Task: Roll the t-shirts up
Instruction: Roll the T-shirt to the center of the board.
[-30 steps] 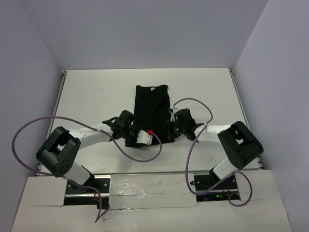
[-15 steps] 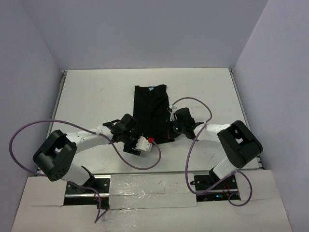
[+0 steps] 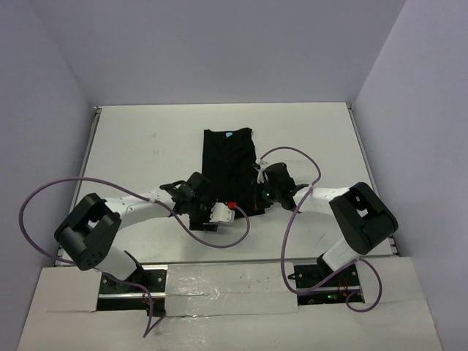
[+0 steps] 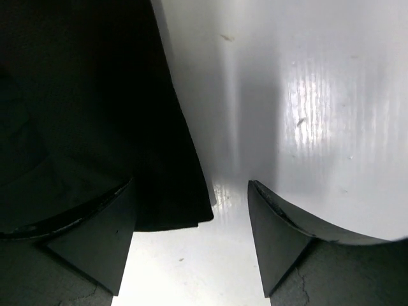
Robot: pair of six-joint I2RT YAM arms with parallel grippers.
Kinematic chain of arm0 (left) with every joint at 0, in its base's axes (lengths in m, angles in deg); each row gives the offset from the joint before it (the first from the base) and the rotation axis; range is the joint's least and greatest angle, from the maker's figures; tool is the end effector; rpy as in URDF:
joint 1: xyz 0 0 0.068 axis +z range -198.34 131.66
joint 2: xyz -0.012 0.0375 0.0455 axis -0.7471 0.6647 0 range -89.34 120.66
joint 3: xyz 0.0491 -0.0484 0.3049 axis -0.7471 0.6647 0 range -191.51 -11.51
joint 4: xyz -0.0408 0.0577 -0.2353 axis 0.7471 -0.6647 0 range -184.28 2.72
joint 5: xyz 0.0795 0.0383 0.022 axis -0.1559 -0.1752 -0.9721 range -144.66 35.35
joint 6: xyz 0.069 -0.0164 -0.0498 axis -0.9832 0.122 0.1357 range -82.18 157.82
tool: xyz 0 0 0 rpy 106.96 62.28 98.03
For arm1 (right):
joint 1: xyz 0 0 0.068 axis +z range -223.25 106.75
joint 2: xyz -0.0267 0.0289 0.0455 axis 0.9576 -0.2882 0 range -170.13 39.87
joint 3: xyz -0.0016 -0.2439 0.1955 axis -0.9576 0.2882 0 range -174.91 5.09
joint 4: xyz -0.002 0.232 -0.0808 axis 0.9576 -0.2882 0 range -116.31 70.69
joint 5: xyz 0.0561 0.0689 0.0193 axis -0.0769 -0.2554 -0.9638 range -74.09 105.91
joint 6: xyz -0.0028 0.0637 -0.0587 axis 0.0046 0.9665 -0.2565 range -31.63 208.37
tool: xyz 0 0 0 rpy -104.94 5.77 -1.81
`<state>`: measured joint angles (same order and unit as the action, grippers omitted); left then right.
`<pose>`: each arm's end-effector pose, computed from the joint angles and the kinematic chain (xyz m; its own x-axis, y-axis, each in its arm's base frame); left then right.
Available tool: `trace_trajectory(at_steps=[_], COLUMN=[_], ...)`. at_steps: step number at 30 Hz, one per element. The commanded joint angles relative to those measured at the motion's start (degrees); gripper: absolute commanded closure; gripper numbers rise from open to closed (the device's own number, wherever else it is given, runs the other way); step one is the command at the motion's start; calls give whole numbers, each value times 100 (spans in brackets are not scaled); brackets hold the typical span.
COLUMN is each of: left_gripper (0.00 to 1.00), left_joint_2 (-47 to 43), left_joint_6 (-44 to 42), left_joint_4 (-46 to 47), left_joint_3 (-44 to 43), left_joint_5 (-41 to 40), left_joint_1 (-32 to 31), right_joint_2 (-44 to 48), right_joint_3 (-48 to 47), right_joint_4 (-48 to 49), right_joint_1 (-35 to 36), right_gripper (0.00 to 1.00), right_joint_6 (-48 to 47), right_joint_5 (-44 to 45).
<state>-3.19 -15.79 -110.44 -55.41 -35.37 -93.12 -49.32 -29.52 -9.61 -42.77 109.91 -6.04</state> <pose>0.1735 -0.2079 0.1757 0.2308 0.8414 -0.4887 0.9719 -0.1755 0.1568 0.2436 0.1767 0.1650 -0.8222 -0.0888 -0.5622 -0.4266 0.7499 0.5055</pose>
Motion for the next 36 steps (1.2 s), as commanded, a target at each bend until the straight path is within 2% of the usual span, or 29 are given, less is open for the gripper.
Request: trace_trajectory(at_steps=[1,4,7,10,11,13,16,19,20,23,25,30,33,36], left_gripper=[24,26,34,59,79,99,100,100,100,100,100,100,100,100], left_joint_2=[165,271,376,429,446,438,438,447,464,508,526,648,736,789], left_joint_6=[332,517,570,535,535,579,658,755,772,729,571,210,70,61], left_joint_4=[705,1023,1436,1639,1656,1622,1245,780,665,164,-126,-1076,-1463,-1604], left_joint_3=[74,171,259,338,356,356,189,-109,-258,-539,-672,-1155,-1384,-1490], left_joint_5=[-610,-961,-1251,-1331,-1331,-1261,-849,-216,37,443,830,1515,1955,2114], left_joint_1=[-145,-216,-242,-251,-251,-251,-155,65,161,354,443,733,891,927], right_joint_2=[68,95,103,112,147,217,524,973,1026,1210,1482,2238,2853,3232], right_joint_3=[-90,-63,-37,-20,-19,-37,-177,-107,-203,-327,-362,-196,339,867], right_joint_4=[-222,-205,-231,-231,-222,-248,-520,-301,-380,-661,-915,-1514,-1339,-700], right_joint_1=[-16,-16,-7,2,-7,11,98,177,186,248,283,590,1185,1591], right_gripper=[100,100,100,100,100,100,97,87,79,70,68,64,58,51], right_joint_6=[-167,-203,-255,-317,-343,-562,-1143,-1529,-1591,-1889,-2153,-3626,-4785,-5449], right_joint_5=[200,174,148,60,34,-2,68,-239,-335,-476,-476,-169,85,446])
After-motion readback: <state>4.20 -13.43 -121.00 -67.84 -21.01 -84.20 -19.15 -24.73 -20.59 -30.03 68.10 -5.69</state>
